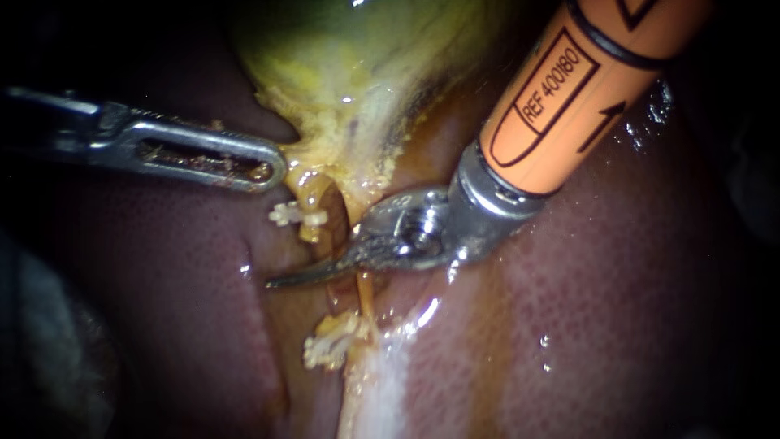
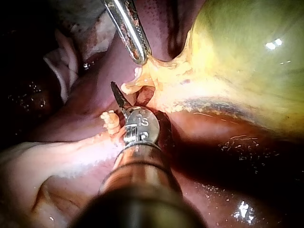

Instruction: Go back from the cut left tube

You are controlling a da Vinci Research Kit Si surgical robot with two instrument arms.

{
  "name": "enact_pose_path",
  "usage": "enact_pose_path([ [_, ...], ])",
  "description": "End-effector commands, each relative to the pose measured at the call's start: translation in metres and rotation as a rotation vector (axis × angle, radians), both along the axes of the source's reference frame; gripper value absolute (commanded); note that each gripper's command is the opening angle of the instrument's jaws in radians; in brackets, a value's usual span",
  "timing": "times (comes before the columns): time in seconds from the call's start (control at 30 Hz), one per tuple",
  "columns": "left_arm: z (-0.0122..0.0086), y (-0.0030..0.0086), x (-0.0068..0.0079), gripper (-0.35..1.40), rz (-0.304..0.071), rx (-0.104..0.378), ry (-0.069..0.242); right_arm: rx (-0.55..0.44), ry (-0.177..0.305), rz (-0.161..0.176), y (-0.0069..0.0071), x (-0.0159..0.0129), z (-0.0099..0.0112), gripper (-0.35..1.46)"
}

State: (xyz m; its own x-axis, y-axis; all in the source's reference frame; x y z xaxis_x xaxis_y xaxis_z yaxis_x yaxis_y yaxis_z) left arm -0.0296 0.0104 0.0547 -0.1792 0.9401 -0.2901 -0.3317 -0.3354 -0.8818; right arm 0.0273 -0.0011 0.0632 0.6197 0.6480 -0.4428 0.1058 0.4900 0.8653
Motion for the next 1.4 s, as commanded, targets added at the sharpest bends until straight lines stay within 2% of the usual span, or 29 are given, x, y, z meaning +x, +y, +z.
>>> enact_pose_path([
  [0.03,0.0000,0.0000,0.0000,-0.35,0.000,0.000,0.000,-0.004,-0.004,-0.001,-0.0001,0.0000,0.0000,-0.35],
  [0.17,0.0001,0.0000,0.0000,-0.35,0.001,0.000,0.000,-0.039,-0.048,-0.013,-0.0007,0.0002,0.0002,-0.35],
  [0.2,0.0001,0.0001,0.0000,-0.35,0.001,0.000,0.000,-0.055,-0.065,-0.006,-0.0010,0.0002,0.0003,-0.28],
  [0.27,0.0001,0.0001,0.0000,-0.35,0.001,0.000,0.000,-0.100,-0.109,0.014,-0.0016,0.0003,0.0002,0.26],
  [0.33,0.0002,0.0001,0.0000,-0.35,0.001,0.000,0.000,-0.135,-0.129,0.066,-0.0021,0.0005,0.0000,0.62],
  [0.37,0.0002,0.0001,0.0000,-0.35,0.001,0.000,0.000,-0.147,-0.138,0.093,-0.0023,0.0007,-0.0001,0.88],
  [0.47,0.0002,0.0001,0.0001,-0.35,0.001,0.000,0.000,-0.153,-0.151,0.125,-0.0024,0.0013,-0.0004,1.15],
  [0.63,0.0004,0.0002,0.0001,-0.35,0.002,-0.001,-0.001,-0.157,-0.157,0.140,-0.0025,0.0012,-0.0005,1.26],
  [0.77,0.0007,0.0004,0.0004,-0.35,0.004,-0.001,-0.002,-0.179,-0.140,0.131,-0.0026,0.0004,-0.0008,1.35],
  [0.87,0.0009,0.0005,0.0008,-0.35,0.005,-0.001,-0.003,-0.201,-0.129,0.136,-0.0025,-0.0007,-0.0015,1.43],
  [0.97,0.0009,0.0005,0.0009,-0.35,0.006,-0.001,-0.003,-0.250,-0.106,0.144,-0.0023,-0.0023,-0.0028,1.43],
  [1.07,0.0010,0.0006,0.0010,-0.35,0.007,-0.001,-0.004,-0.286,-0.090,0.153,-0.0018,-0.0042,-0.0045,1.43],
  [1.2,0.0011,0.0006,0.0010,-0.35,0.007,-0.001,-0.004,-0.407,-0.069,0.125,-0.0007,-0.0070,-0.0065,1.43],
  [1.4,0.0011,0.0006,0.0010,-0.35,0.007,-0.001,-0.004,-0.525,-0.081,0.114,0.0016,-0.0110,-0.0087,1.45],
])
